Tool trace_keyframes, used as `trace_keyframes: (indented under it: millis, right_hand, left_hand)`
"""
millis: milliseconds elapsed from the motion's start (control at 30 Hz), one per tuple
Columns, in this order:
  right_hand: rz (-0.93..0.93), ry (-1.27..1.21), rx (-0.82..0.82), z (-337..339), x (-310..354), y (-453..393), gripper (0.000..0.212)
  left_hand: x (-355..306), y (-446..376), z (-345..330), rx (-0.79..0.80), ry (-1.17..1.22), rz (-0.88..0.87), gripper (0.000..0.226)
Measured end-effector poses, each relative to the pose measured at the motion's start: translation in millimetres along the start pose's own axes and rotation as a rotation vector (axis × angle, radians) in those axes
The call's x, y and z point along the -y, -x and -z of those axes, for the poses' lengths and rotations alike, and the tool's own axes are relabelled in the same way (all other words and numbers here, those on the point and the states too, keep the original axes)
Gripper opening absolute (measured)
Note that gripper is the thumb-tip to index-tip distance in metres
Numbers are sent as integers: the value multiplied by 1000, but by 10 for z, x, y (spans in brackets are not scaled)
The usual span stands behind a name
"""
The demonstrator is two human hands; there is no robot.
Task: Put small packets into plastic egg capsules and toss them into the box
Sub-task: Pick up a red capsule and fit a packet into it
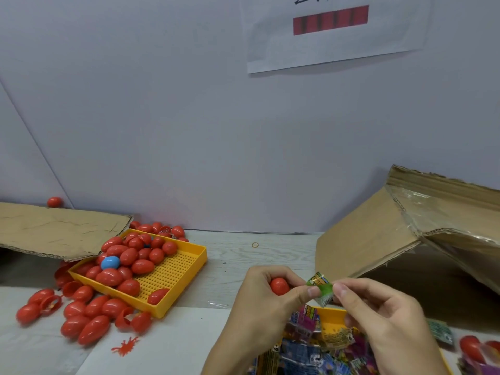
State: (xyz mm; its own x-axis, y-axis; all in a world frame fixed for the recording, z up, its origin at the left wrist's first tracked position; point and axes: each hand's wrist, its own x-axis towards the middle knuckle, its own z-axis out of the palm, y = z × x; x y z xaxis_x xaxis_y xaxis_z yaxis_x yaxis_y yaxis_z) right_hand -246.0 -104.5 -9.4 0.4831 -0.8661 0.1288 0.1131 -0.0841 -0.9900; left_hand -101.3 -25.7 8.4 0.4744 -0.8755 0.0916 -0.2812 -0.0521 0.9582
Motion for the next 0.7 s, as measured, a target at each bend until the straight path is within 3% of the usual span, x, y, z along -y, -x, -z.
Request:
trace_keyframes:
  millis: [133,233,367,467,533,700]
  right_hand:
    - [-62,-90,-11,8,-52,-30,76]
    - [-99,-112,30,11,-80,-47,84]
    - [-100,-99,44,11,-81,-46,78]
    - [-124,-91,110,10,-53,-41,43]
    - [-134,-47,151,3,-46,-38,32]
    - [-108,59,180,-19,57,11,35]
  left_hand:
    - [4,-6,9,-27,-11,19,16]
    - [18,-12,1,-43,-30,28,14]
    - [20,-7,-19,-42,-81,5,11]
    - [20,-13,-43,-61,-103,-20,9]
    - [21,-22,-58,-80,-85,-31,9]
    - [22,-20,-75,-72,-118,-68,10]
